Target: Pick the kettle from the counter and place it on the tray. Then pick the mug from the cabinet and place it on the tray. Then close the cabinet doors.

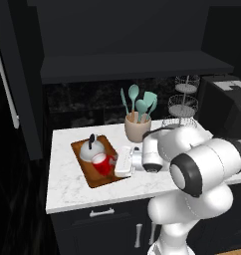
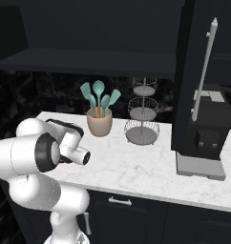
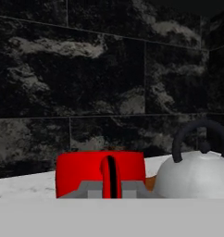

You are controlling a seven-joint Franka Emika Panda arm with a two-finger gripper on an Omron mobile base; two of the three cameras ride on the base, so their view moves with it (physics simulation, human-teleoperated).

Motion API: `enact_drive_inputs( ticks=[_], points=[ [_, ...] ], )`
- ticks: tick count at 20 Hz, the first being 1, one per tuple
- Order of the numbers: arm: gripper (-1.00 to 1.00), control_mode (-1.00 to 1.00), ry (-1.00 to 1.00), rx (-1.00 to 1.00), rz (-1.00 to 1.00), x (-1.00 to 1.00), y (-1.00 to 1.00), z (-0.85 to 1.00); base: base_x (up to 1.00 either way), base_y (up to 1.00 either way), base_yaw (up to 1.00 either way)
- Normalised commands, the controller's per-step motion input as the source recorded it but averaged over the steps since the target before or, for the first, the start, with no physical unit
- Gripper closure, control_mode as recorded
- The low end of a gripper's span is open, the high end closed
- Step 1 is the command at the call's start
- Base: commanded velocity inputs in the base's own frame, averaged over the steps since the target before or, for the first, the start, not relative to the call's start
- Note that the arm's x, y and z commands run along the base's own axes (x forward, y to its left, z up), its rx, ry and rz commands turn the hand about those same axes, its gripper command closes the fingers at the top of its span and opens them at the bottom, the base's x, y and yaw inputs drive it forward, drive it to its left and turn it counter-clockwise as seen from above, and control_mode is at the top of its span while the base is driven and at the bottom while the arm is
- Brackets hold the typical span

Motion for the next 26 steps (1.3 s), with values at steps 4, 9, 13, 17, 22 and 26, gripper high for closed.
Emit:
enact_drive_inputs(
  ticks=[4, 9, 13, 17, 22, 26],
  points=[
    [1.0, -1.0, -0.03, 0.06, 0.0, 0.24, 0.06, -0.02, 0.0, 0.0, 0.0],
    [1.0, -1.0, 0.0, 0.04, 0.0, 0.15, 0.0, -0.07, 0.0, 0.0, 0.0],
    [1.0, -1.0, 0.0, 0.02, 0.0, 0.12, 0.0, -0.04, 0.0, 0.0, 0.0],
    [1.0, -1.0, 0.0, 0.0, 0.0, 0.11, 0.0, -0.06, 0.0, 0.0, 0.0],
    [1.0, -1.0, 0.01, 0.0, 0.0, 0.09, 0.0, -0.05, 0.0, 0.0, 0.0],
    [-1.0, -1.0, 0.02, 0.0, 0.0, 0.0, 0.0, -0.02, 0.0, 0.0, 0.0]
  ],
)
